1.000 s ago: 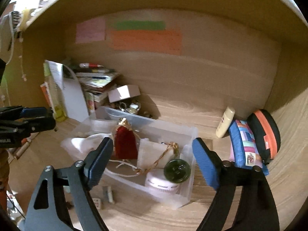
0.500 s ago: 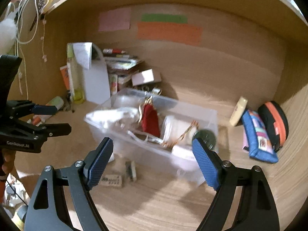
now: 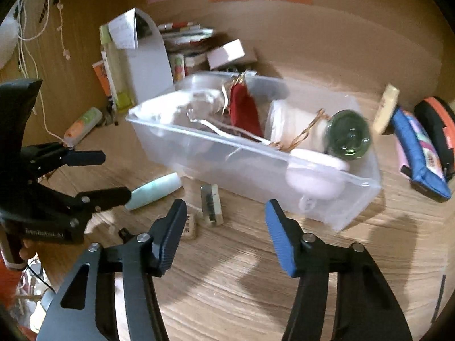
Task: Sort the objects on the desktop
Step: 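Move both grippers back toward the mint-green tube and small green stamp, then grasp the small green stamp with the right gripper while the left grasps the mint-green tube, then carry the tube and stamp into the clear box and open both grippers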
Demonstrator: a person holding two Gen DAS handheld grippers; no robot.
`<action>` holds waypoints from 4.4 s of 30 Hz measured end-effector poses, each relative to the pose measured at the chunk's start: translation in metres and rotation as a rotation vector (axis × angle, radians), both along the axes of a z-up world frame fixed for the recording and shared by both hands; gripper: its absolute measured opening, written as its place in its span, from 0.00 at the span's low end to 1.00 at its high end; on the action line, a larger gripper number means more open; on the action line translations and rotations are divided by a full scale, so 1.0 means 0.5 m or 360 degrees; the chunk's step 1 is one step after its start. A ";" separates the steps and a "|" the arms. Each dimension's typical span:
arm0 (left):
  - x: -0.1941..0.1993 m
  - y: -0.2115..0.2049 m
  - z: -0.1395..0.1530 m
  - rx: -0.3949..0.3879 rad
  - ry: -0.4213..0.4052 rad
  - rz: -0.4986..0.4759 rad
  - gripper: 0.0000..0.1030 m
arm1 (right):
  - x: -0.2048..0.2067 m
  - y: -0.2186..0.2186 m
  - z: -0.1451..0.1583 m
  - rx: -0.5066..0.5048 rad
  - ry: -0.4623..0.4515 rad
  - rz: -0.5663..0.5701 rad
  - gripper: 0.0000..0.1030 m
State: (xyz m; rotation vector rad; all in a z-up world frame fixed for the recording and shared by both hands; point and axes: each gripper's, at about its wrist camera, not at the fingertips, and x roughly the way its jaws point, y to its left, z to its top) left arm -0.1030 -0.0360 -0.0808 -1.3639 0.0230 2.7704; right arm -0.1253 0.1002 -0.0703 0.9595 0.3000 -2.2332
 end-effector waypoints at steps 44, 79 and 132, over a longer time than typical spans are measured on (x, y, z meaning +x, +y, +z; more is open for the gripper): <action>-0.004 0.009 -0.013 0.0028 0.0024 -0.0018 0.23 | -0.028 0.006 -0.011 -0.0019 -0.0089 0.0038 0.14; -0.022 -0.021 0.182 0.0137 0.0412 0.0030 0.23 | -0.090 0.023 0.154 -0.0176 0.0202 -0.0031 0.14; -0.130 0.020 0.154 0.0190 0.0281 0.0003 0.50 | -0.132 -0.076 0.119 0.0053 0.0277 -0.0002 0.38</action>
